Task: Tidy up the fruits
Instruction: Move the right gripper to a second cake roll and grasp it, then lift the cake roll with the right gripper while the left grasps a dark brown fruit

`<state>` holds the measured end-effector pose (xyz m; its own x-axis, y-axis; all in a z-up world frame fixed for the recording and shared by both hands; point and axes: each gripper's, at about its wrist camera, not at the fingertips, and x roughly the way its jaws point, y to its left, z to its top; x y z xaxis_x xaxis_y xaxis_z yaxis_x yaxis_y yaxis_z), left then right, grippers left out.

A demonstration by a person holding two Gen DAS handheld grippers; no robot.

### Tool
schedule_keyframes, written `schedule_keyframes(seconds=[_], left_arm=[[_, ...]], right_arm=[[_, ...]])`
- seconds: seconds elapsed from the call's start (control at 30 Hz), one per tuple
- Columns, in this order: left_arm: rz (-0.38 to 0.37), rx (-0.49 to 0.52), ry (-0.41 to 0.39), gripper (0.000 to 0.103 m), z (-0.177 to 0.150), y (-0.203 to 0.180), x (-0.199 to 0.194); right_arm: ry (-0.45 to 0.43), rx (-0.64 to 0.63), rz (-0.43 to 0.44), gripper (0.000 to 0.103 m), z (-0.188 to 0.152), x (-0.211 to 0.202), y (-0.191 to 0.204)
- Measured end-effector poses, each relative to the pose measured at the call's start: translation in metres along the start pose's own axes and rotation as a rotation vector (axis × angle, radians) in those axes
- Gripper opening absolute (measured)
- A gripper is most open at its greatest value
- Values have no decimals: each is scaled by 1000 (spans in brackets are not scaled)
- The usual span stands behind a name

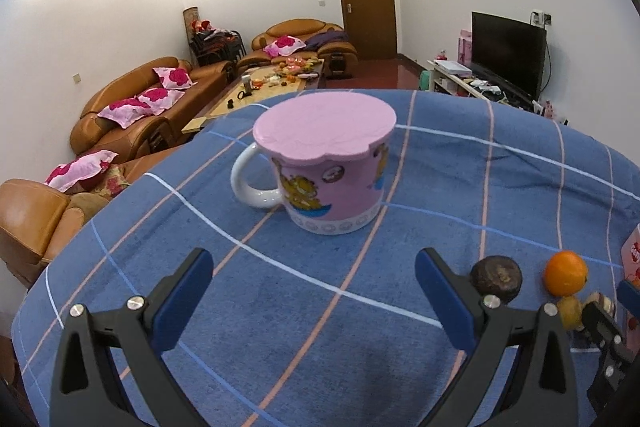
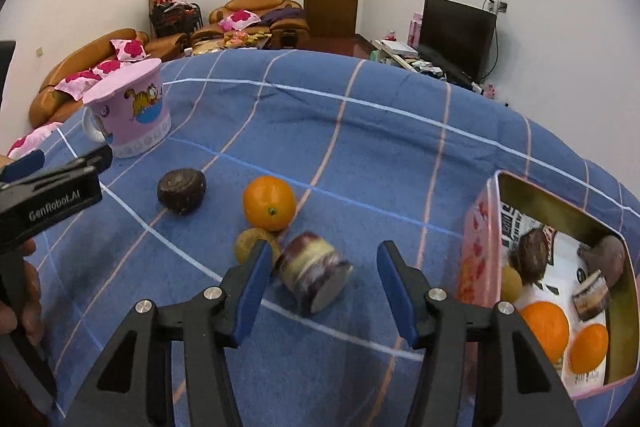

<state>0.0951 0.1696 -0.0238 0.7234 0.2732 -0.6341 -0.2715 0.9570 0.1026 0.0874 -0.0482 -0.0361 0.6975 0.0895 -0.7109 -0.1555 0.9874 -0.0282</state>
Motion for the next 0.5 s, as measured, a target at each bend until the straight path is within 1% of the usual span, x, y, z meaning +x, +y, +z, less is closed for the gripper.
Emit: schedule_keyframes(seconds=[0.1, 0.17, 0.23, 0.27, 0.43, 0.5], left_arm=[[-27, 13, -7, 103, -1, -5, -2], [-34, 27, -15, 103, -1, -7, -3], [-41, 40, -22, 103, -2, -9, -5], [-49, 44, -24, 103, -2, -10, -6], [-71, 57, -30, 103, -3, -10, -9], [-78, 61, -39, 103, -2, -11, -11]], right_arm=[[7, 36, 59, 57, 2, 1, -9], [15, 41, 107, 53, 0, 0, -11], [23, 41, 136, 47, -4, 0, -12], [24, 34, 137, 45, -6, -1, -12], [22, 32, 138, 44, -7, -1, -9], [15, 24, 122, 44, -7, -2, -8]])
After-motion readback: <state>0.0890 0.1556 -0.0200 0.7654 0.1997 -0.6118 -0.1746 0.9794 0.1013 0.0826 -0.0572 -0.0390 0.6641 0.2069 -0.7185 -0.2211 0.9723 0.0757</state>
